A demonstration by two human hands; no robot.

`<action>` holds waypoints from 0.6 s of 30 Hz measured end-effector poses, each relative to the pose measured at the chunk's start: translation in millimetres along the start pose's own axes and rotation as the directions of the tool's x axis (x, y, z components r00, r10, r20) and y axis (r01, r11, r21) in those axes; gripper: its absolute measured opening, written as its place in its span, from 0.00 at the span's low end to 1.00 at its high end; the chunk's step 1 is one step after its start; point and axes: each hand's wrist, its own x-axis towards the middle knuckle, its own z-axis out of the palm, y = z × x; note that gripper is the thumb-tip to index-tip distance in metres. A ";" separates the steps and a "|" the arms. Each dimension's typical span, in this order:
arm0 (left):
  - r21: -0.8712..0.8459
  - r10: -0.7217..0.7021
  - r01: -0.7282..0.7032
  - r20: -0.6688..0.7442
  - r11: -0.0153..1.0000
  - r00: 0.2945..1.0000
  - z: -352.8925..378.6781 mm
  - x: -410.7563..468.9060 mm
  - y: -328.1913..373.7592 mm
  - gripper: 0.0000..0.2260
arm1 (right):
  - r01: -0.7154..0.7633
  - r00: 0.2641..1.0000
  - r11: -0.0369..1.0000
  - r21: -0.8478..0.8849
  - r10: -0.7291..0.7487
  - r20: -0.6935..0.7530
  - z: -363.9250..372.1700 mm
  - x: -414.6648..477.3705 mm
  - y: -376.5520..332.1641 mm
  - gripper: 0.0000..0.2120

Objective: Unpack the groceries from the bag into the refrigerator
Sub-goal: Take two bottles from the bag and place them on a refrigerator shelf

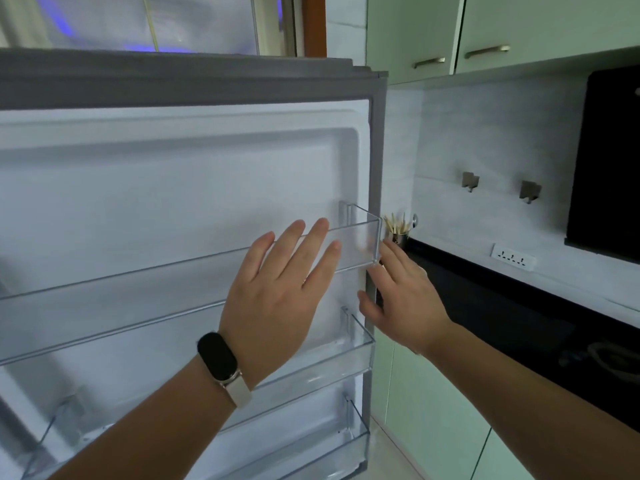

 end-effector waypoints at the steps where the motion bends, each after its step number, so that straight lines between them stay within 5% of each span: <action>1: -0.003 -0.002 0.002 0.006 1.000 1.000 1.9 1.3 -0.4 0.18 | -0.006 1.000 1.000 -0.008 0.007 0.014 -0.1 0.6 0.2 0.20; 8: -0.046 -0.035 0.039 0.079 0.998 0.996 9.6 7.7 -0.3 0.19 | -0.057 0.990 0.998 0.001 0.056 0.130 -11.2 -6.4 1.1 0.27; 18: -0.275 0.032 -0.008 0.083 0.962 0.996 16.9 -6.5 16.5 0.20 | -0.092 0.943 0.973 -0.210 0.153 0.294 -48.8 -45.0 -4.5 0.28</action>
